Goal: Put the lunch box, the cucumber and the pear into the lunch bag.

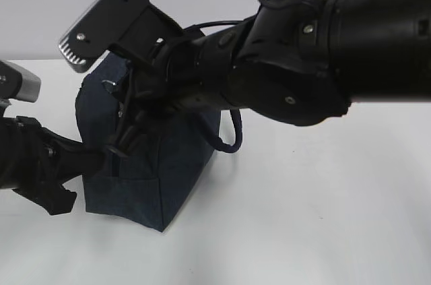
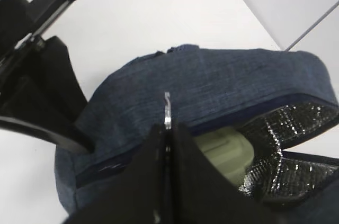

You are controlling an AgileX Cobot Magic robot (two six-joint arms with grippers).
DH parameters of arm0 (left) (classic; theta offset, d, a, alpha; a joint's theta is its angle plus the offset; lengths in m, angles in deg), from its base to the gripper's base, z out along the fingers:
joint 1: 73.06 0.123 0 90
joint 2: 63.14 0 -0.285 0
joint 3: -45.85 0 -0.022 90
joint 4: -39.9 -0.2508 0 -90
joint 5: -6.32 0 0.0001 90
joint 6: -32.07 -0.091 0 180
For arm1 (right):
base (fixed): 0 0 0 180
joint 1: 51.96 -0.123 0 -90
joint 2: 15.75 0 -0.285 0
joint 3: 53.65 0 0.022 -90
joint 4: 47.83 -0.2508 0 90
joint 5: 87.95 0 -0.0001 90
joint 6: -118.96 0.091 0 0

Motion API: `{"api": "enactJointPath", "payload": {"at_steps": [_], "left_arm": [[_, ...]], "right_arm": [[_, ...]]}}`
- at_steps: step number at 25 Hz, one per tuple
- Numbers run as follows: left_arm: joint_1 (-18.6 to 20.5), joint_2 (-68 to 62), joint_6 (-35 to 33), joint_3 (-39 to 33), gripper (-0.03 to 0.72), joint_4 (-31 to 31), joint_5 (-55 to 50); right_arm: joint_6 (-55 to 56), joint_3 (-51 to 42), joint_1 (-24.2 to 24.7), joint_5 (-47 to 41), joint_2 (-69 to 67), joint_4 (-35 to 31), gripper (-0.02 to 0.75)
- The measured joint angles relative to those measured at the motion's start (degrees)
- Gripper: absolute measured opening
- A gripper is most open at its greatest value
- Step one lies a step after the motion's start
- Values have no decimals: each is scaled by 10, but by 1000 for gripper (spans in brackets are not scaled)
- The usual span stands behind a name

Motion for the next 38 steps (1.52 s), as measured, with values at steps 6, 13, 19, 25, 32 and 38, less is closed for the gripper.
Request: {"api": "enactJointPath", "payload": {"at_steps": [6,13,19,25,32,38], "left_arm": [[0,0,0,-6,18,0,-4],[0,0,0,-6,18,0,-10],[1,0,1,-6,18,0,-10],[1,0,1,-5,17,0,-7],[1,0,1,-6,17,0,2],[1,0,1,-6,17,0,5]], "right_arm": [[15,39,33,-16,-1,0,0],[21,78,55,-26,-36,0,0],[25,147,68,-53,-96,-3,0],[59,200,89,-88,-124,-17,0],[67,234,109,-99,-125,-23,0],[67,238,120,-96,-140,-27,0]]}}
